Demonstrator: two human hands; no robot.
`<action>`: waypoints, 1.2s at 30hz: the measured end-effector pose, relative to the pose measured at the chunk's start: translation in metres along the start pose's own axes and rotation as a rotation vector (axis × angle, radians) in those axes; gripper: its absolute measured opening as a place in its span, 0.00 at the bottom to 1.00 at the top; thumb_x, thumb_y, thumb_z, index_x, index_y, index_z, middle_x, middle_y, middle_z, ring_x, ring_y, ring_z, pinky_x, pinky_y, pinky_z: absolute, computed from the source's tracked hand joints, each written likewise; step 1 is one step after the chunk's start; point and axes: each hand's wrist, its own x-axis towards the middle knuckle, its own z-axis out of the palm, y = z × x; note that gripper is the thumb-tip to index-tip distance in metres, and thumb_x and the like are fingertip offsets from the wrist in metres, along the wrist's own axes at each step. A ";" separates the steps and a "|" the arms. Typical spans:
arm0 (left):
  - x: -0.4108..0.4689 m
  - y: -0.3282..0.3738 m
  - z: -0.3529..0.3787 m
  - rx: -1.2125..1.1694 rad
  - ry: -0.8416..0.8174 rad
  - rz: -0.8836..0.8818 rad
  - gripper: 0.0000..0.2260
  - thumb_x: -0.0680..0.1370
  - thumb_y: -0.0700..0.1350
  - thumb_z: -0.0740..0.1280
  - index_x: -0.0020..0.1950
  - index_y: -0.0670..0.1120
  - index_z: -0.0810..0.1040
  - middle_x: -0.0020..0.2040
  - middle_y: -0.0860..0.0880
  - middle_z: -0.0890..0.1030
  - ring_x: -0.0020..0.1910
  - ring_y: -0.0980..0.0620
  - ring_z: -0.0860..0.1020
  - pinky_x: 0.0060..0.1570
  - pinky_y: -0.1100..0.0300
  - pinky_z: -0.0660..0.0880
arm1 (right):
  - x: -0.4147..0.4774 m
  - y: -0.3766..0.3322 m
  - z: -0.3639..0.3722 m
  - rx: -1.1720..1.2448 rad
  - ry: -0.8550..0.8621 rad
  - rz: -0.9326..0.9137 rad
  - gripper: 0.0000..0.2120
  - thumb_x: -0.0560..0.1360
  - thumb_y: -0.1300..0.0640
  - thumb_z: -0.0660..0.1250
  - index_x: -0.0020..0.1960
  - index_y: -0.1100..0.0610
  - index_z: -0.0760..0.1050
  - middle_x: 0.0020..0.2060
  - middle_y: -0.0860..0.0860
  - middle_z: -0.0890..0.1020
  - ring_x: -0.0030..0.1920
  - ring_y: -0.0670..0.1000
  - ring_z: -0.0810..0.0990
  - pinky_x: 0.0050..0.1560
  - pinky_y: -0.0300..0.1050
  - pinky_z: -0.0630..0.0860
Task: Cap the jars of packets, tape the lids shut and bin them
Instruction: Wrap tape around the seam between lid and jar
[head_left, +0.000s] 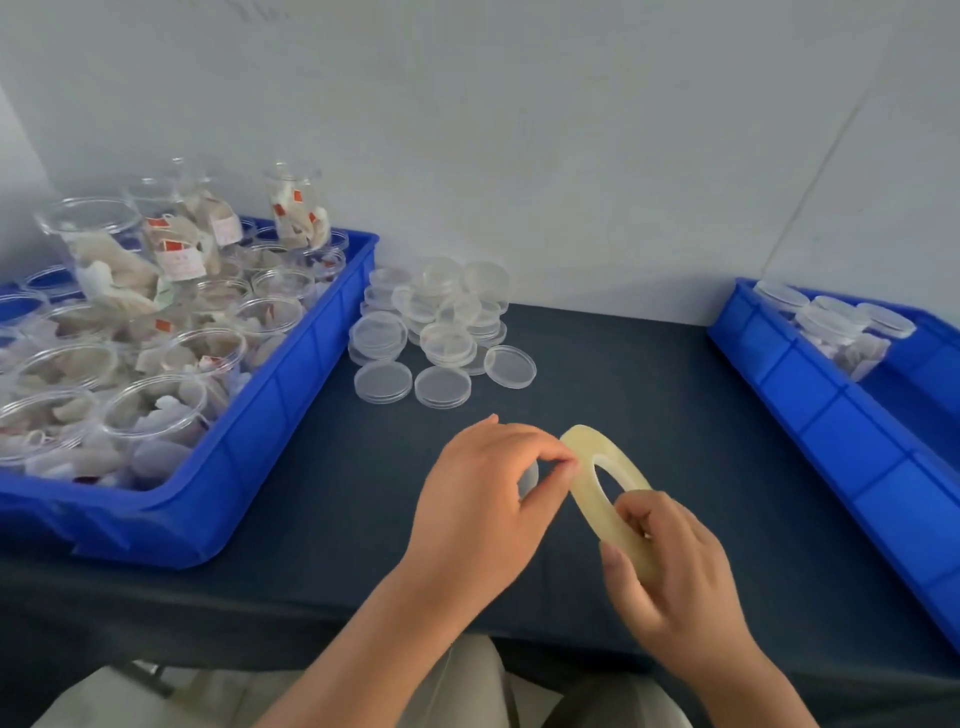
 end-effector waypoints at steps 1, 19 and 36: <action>-0.002 0.001 0.000 0.005 0.019 -0.009 0.10 0.81 0.58 0.67 0.51 0.55 0.86 0.48 0.63 0.85 0.51 0.62 0.81 0.73 0.72 0.62 | -0.001 -0.001 0.001 0.017 0.017 0.006 0.14 0.77 0.46 0.62 0.47 0.58 0.77 0.38 0.39 0.73 0.36 0.42 0.72 0.37 0.38 0.68; -0.025 0.020 -0.024 0.347 -0.235 0.379 0.12 0.85 0.52 0.61 0.44 0.51 0.78 0.41 0.58 0.79 0.36 0.57 0.75 0.39 0.66 0.68 | -0.012 -0.015 -0.002 -0.107 -0.184 -0.023 0.22 0.87 0.48 0.54 0.81 0.45 0.62 0.54 0.47 0.81 0.51 0.51 0.80 0.54 0.42 0.79; -0.033 -0.029 -0.015 0.168 -0.046 0.193 0.12 0.81 0.55 0.69 0.62 0.52 0.83 0.68 0.55 0.78 0.68 0.55 0.75 0.65 0.53 0.75 | -0.003 -0.020 -0.016 0.061 -0.435 0.233 0.17 0.84 0.38 0.49 0.59 0.39 0.75 0.49 0.42 0.75 0.46 0.48 0.77 0.46 0.46 0.76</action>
